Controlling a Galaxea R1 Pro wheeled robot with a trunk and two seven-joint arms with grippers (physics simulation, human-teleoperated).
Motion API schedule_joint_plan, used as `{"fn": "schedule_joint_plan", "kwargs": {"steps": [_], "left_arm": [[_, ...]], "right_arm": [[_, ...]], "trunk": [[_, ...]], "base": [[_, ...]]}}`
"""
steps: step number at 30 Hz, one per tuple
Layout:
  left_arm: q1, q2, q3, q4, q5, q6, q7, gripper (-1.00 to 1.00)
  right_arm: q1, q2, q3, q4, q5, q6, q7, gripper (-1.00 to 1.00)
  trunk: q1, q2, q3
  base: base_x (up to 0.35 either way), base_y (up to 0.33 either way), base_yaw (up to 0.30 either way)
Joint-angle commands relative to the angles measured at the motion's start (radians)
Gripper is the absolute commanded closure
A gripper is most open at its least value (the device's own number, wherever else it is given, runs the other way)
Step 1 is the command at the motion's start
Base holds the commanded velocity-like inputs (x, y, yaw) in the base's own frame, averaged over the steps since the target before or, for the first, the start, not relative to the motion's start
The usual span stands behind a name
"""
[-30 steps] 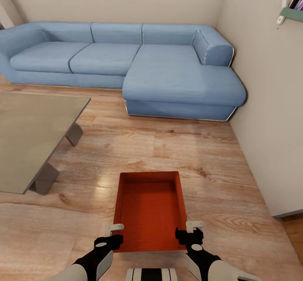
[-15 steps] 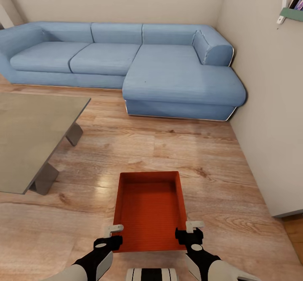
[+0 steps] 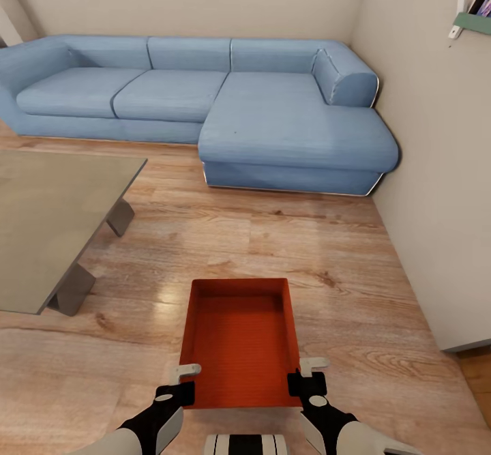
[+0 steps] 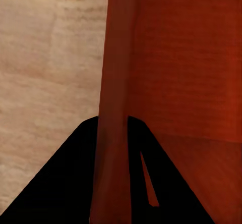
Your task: Move the two storage containers from the living room to the garage. In the garage, place one container on the floor and stack the other container on top of it (either order is fine).
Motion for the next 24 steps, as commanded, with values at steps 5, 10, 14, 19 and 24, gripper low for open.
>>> {"fn": "schedule_joint_plan", "kwargs": {"steps": [5, 10, 14, 19, 24], "left_arm": [[0.000, 0.001, 0.005, 0.002, -0.001, -0.001, 0.007, 1.00], [0.000, 0.001, 0.006, 0.002, -0.001, -0.001, 0.008, 1.00], [0.000, 0.001, 0.006, 0.002, -0.001, -0.001, 0.008, 1.00], [0.000, 0.001, 0.006, 0.002, -0.001, -0.001, 0.008, 1.00], [0.000, 0.001, 0.006, 0.002, -0.001, -0.001, 0.007, 1.00]], "right_arm": [[-0.001, 0.000, -0.028, 0.000, -0.001, -0.006, -0.009, 1.00], [-0.001, 0.000, -0.028, 0.000, -0.001, -0.006, -0.009, 1.00], [-0.001, 0.000, -0.027, 0.000, -0.001, -0.006, -0.009, 1.00], [-0.001, 0.000, -0.027, 0.000, -0.001, -0.006, -0.009, 1.00], [-0.001, -0.001, -0.028, 0.000, -0.001, -0.006, -0.009, 1.00]], "trunk": [[0.000, 0.000, -0.001], [0.000, 0.000, -0.001], [0.000, 0.000, -0.001], [0.000, 0.000, -0.001], [-0.019, 0.035, 0.015]], "base": [[0.000, 0.000, 0.000], [0.000, 0.000, 0.000], [0.000, 0.000, 0.000], [0.000, 0.000, 0.000], [0.000, 0.000, 0.000]]}}
